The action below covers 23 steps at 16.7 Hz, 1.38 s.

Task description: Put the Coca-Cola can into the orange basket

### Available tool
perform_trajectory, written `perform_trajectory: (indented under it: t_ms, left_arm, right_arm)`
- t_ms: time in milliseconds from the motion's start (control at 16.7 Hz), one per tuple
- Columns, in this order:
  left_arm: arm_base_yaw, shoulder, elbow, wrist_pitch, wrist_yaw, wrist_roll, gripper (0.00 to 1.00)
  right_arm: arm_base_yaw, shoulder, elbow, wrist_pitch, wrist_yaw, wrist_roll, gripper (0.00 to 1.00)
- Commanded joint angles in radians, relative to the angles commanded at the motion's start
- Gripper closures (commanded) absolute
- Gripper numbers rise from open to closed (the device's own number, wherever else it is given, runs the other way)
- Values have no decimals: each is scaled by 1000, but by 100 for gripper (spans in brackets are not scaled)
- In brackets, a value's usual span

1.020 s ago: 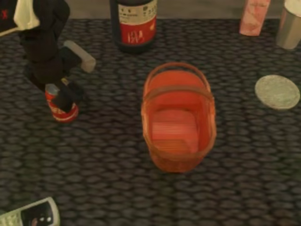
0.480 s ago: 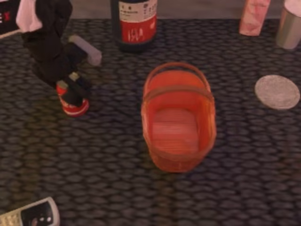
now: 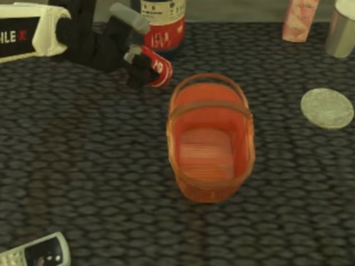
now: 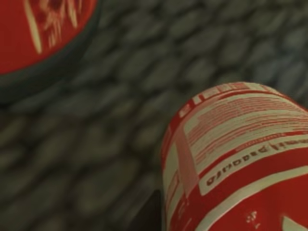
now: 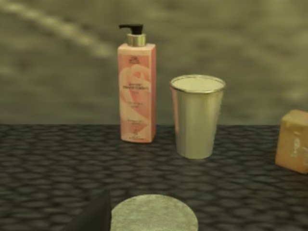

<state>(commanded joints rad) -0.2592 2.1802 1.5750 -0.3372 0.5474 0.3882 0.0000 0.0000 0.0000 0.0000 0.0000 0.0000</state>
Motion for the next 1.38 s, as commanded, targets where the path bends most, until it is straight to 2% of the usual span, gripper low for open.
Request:
perform_trajectory:
  t_ms: [420,540,660,840,1200,1380]
  left_arm:
    - [-47,-75,-177,705,469,-229,100]
    - [-57,-103,-218,847,574,-279,100]
    - [-64,-129,-248,947,654,-316,100]
    - [-70,-151,-270,1016,715,-342,100]
    - [-64,-145,-268,1020,716,-341,100]
    - [-61,-91,-287,1091,720,-341,100]
  right_arm:
    - [0,0,0,0,0,0,0]
    - [0,0,0,0,0,0,0]
    - [0,0,0,0,0,0,0]
    - [0,0,0,0,0,0,0]
    - [0,0,0,0,0,0,0]
    - [0,0,0,0,0,0,0]
